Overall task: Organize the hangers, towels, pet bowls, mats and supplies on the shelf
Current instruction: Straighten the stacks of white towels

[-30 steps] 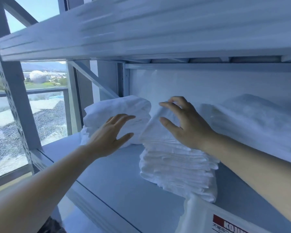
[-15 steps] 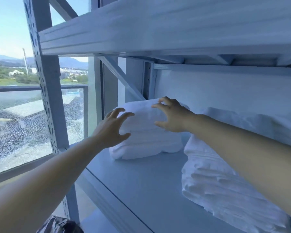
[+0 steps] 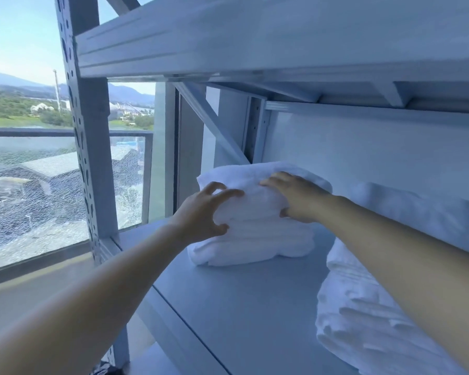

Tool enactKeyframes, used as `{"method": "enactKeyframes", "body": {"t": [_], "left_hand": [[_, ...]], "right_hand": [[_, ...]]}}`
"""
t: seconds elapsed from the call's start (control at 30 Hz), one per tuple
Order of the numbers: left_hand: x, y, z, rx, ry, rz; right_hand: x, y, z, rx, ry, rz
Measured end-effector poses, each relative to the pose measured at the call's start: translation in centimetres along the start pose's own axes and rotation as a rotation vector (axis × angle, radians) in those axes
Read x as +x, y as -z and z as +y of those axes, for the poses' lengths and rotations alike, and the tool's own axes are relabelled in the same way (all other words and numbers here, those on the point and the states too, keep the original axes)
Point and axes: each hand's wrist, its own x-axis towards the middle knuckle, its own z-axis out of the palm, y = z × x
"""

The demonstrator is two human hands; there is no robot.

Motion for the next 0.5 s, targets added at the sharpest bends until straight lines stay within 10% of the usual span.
{"method": "enactKeyframes", "body": {"t": [0.5], "left_hand": [[-2.8, -1.6, 2.9, -0.152, -0.036, 0.148]], "right_hand": [[-0.5, 1.3, -0.5, -0.003, -0.088, -0.079]]}}
